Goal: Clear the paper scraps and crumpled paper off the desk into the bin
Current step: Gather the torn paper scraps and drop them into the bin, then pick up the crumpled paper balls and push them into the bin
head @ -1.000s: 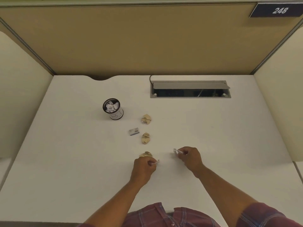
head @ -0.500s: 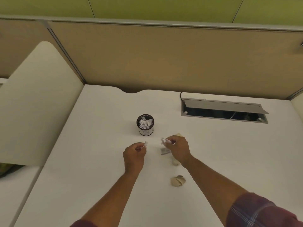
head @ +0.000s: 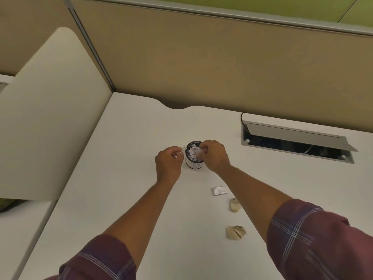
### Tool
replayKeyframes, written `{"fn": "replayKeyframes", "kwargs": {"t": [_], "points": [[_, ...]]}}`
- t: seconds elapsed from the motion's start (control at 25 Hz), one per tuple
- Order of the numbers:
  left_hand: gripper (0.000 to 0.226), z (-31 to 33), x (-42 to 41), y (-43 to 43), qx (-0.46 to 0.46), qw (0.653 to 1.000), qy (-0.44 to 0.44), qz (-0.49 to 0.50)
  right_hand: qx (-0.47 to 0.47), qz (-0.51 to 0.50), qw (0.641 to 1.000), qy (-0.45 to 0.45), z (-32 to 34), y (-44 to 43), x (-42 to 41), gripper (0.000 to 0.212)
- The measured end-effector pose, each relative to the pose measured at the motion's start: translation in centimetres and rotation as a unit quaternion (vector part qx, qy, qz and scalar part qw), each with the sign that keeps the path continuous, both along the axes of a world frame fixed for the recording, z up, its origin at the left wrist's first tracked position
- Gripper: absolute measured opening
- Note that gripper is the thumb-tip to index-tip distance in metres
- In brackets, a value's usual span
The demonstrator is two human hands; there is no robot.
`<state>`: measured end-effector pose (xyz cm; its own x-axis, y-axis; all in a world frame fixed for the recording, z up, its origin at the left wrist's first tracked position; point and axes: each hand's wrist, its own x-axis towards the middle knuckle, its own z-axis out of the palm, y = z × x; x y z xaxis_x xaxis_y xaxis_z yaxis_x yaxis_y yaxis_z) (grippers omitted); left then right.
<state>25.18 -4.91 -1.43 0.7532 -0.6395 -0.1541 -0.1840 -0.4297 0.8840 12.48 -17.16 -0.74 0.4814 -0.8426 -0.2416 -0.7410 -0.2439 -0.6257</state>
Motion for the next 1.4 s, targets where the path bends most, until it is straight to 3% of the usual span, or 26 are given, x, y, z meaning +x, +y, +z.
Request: {"fn": "replayKeyframes", "kwargs": {"t": [0.24, 0.44, 0.64, 0.88, 1.08, 1.2, 1.28, 1.4], "points": [[0.016, -0.4, -1.3, -1.6, 0.031, 0.991, -0.082, -0.097, -0.063, -0.054, 0.994, -0.065, -0.8, 0.6, -4.3, 0.019], [0.019, -0.1, -2.5, -2.7, 0.107, 0.967, -0.166, -0.162, -0.063, -0.108, 0.991, -0.052, -1.6, 1.7, -9.8, 0.015], [0.027, 0.3, -3.5, -2.2, 0.098, 0.975, -0.134, -0.15, -0.036, -0.127, 0.991, -0.018, -2.6, 2.5, -15.0, 0.019], [0.033, -0.3, -7.2, 1.2, 0.035, 0.979, -0.179, -0.095, -0.006, -0.138, 0.99, 0.021, -2.9, 3.2, -19.9, 0.026], [0.034, -2.2, -13.3, 4.4, 0.047, 0.97, -0.114, -0.211, 0.027, -0.117, 0.992, 0.048, -3.1, 3.0, -22.3, 0.026], [0.066, -2.5, -16.3, 4.9, 0.128, 0.928, -0.082, -0.339, 0.038, -0.033, 0.995, 0.083, -3.0, 2.5, -22.4, 0.044], [0.094, -2.3, -17.7, 4.6, 0.19, 0.874, -0.126, -0.43, 0.034, 0.043, 0.992, 0.111, -2.8, 1.9, -21.8, 0.059], [0.118, -2.7, -19.3, 4.3, 0.229, 0.794, -0.21, -0.522, -0.013, 0.153, 0.975, 0.158, -2.7, 0.6, -20.3, 0.064]]}}
